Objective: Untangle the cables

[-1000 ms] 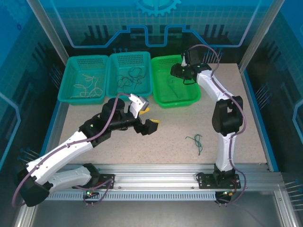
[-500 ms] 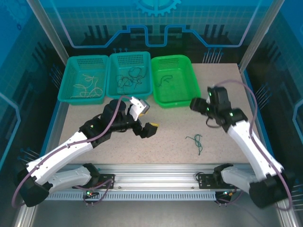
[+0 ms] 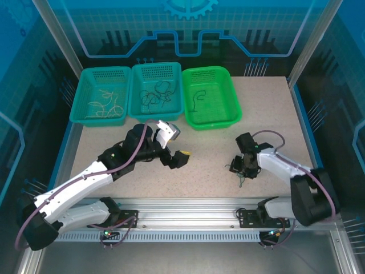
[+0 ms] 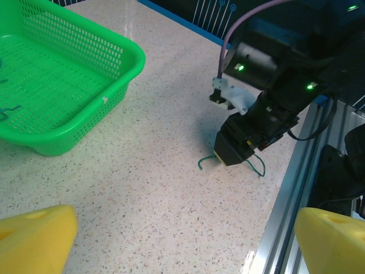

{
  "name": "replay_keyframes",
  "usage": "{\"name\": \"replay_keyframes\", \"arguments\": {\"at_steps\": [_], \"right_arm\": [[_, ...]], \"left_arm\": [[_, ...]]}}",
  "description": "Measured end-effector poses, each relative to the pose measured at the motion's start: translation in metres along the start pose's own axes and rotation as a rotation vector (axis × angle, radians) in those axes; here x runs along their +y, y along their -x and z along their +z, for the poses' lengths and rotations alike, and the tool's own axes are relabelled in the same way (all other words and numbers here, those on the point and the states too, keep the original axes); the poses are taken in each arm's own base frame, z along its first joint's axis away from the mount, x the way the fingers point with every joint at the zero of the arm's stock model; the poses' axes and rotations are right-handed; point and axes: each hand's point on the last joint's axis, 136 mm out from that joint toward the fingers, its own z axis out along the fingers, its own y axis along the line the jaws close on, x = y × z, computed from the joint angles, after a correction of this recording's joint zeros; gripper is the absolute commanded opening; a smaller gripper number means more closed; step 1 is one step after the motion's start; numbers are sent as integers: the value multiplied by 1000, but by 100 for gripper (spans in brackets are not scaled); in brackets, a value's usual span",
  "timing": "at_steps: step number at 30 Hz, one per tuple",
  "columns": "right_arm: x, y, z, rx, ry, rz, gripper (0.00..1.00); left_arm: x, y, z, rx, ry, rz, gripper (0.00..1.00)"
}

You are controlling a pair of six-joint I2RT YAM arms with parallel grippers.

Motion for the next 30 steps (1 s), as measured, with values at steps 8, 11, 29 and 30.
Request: {"name": "replay_keyframes", "arguments": {"at_steps": [8, 11, 29, 30], "right_arm": [[35, 32, -43, -149, 92, -68, 0], [71, 59, -100, -313, 220, -114, 0], [276, 237, -118, -452, 392, -296, 44], [278, 235, -111, -430, 396, -311, 52]], "left_arm": [[5, 5, -6, -24, 39, -2, 99], [6, 9, -14, -43, 60, 1, 99], [54, -31, -52, -50, 365, -165, 99], [56, -36, -55, -49, 380, -172, 99]]}}
